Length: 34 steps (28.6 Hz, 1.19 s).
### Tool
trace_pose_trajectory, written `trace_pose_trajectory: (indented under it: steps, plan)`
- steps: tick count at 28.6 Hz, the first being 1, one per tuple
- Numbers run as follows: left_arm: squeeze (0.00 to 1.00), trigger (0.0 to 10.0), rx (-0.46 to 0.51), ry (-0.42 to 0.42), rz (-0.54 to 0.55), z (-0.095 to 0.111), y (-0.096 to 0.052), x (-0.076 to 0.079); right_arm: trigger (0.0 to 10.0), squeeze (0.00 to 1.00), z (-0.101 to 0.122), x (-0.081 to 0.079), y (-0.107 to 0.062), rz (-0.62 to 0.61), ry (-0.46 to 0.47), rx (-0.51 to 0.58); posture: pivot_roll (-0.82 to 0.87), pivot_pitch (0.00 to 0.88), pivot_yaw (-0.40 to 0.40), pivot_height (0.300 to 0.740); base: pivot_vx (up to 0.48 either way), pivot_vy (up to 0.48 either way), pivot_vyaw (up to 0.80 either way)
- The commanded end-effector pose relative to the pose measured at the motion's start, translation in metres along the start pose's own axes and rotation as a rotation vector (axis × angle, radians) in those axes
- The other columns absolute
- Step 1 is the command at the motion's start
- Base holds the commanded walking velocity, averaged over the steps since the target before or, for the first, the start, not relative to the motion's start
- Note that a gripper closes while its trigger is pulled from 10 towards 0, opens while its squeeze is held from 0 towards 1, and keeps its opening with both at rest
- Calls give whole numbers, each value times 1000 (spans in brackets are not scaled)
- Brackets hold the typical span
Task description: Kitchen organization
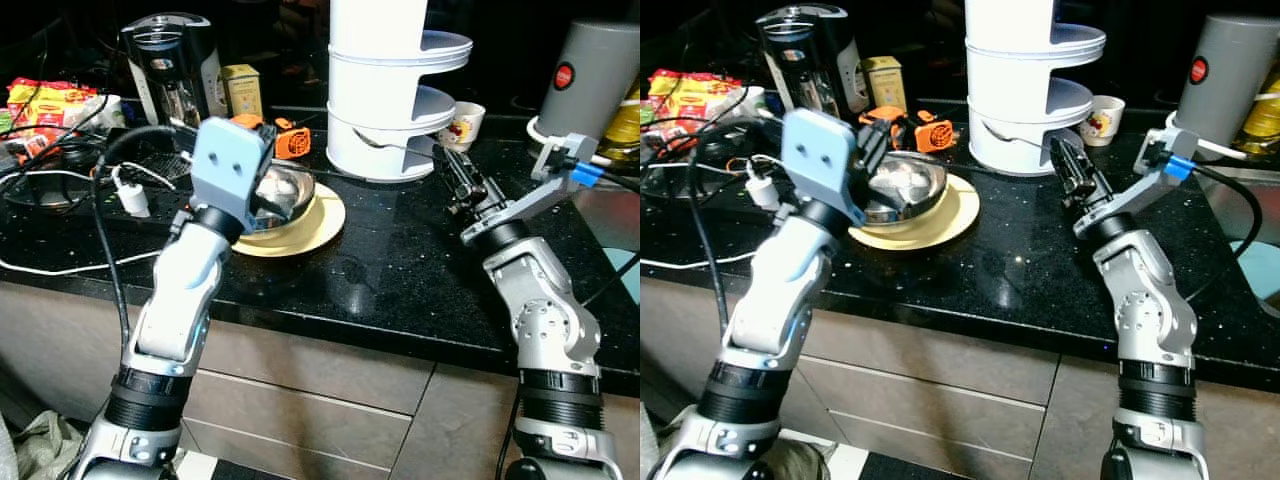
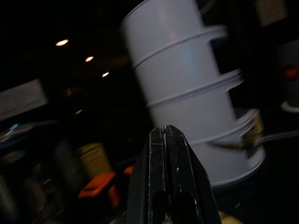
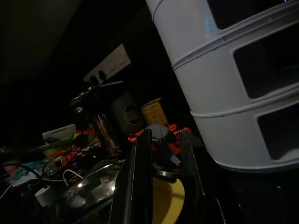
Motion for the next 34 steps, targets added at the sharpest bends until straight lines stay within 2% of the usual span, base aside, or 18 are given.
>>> trace_pose_trajectory:
  steps: [1, 8, 16, 21, 34]
  plan:
    - [0, 10000, 18, 6, -31, 8, 2, 7, 10000, 0, -1, 3, -1, -12, -9, 0, 8, 0, 26, 740, 0, 0, -800]
    - [0, 10000, 35, 63, -57, 13, 1, 12, 10000, 0, -5, -1, 2, -7, -9, 7, 11, 0, 22, 740, 0, 0, -779]
    - [0, 10000, -23, 37, -38, 3, -3, 7, 10000, 0, -4, -1, 4, -9, -22, 21, 11, 0, 22, 740, 0, 0, 0]
    - [0, 10000, -65, 15, -18, -8, -8, 6, 10000, 0, -9, -5, 5, 4, -59, -2, 3, 0, 19, 740, 0, -418, 0]
    - [0, 10000, -83, -16, -9, -12, -9, 7, 10000, 0, -11, -8, 8, 13, -92, -21, -5, 0, 12, 740, 0, -466, 0]
Point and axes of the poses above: a point about 5 cm out from each wrist's last joint towards the gripper, its own y axis pointing out of the wrist towards the gripper, its own z axis along the axis of the wrist's last joint, x = y × z, the point moved 6 cm from there along y, pointing out of the wrist towards the gripper, and after that the axes turned 2 degrees about y, right-handed, at the moved point
